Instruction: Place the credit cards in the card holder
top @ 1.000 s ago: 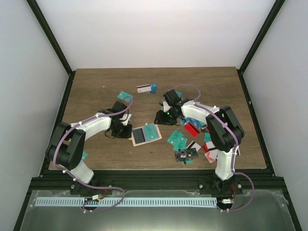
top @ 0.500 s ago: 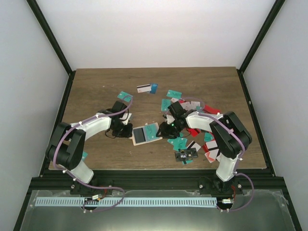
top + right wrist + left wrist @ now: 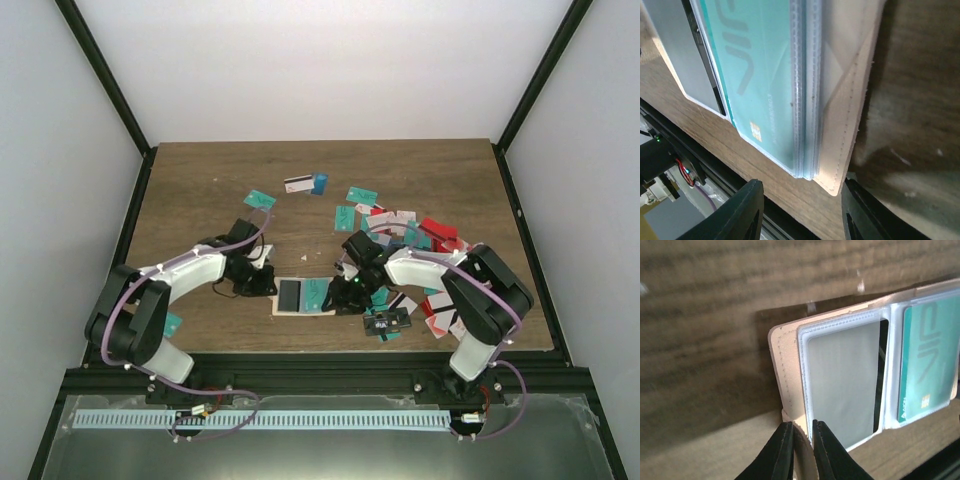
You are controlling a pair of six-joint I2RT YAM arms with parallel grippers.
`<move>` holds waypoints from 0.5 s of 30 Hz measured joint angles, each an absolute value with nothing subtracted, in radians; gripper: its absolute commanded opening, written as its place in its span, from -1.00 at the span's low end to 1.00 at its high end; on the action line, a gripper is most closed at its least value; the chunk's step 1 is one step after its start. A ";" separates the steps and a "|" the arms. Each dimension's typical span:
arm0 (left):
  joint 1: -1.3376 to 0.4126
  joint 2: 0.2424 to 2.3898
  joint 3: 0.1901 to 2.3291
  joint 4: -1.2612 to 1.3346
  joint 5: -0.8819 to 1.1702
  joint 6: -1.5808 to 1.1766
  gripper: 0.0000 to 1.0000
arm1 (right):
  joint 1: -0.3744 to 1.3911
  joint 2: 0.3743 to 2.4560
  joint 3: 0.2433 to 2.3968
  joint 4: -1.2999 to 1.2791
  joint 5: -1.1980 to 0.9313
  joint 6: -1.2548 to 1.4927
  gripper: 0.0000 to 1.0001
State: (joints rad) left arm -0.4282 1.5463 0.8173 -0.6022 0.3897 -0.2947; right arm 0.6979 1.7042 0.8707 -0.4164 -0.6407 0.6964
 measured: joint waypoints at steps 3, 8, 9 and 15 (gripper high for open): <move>-0.438 1.509 0.781 -0.608 0.416 -0.321 -0.73 | 0.703 1.682 0.861 -0.443 -0.641 0.704 -0.11; -0.455 1.478 0.770 -0.619 0.443 -0.345 -0.64 | 0.704 1.634 0.826 -0.454 -0.641 0.714 -0.10; -0.456 1.476 0.770 -0.621 0.443 -0.347 -0.64 | 0.704 1.626 0.819 -0.455 -0.640 0.716 -0.10; -0.459 1.467 0.808 -0.674 0.406 -0.357 -0.35 | 0.704 1.553 0.802 -0.469 -0.614 0.715 -0.01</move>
